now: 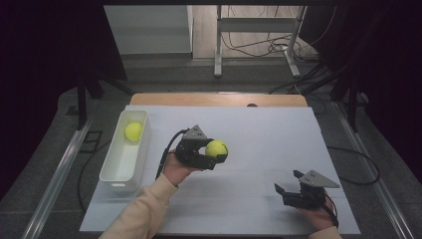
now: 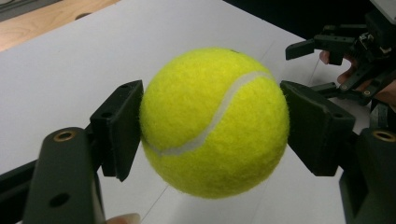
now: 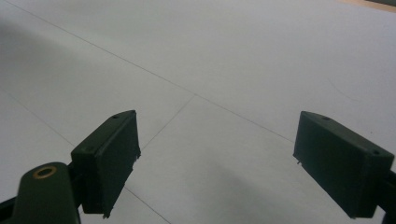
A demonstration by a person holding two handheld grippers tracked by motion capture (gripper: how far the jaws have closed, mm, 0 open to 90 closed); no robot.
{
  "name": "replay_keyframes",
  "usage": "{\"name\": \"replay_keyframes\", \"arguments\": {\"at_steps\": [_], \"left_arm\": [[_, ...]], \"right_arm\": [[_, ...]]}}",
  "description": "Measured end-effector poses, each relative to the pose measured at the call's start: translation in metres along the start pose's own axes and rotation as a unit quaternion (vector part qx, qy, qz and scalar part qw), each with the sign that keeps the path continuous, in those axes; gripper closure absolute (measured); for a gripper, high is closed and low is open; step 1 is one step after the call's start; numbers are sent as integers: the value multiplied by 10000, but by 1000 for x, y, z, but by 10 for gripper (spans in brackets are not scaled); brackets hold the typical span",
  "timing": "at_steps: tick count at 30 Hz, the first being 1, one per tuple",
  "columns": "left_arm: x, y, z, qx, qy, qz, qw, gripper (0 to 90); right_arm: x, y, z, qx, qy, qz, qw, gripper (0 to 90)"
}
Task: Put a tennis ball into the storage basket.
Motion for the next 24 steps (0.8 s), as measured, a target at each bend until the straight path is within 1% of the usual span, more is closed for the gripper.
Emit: {"name": "replay_keyframes", "arguments": {"at_steps": [5,15,24], "left_arm": [[1,-3,1,24,-7,-31,10000,266],[6,-16,4,130,-13,-185,9997,266],[10,-27,4,189,32,-296,9994,266]], "right_arm": [[0,0,0,-7,-8,4,10000,147],[0,0,-1,-18,-11,-2,10000,147],[0,0,-1,-12,-16,-4,10000,147]]}}
Point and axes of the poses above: each handheld gripper's, and its own axes: y roughly forward along the jaws, x roughly out of its top, z roughly to its left, the point moved 10 cm from there along y, roughly forward along the jaws, and after that the axes turned 9 degrees about -x, right-handed, at the moved point
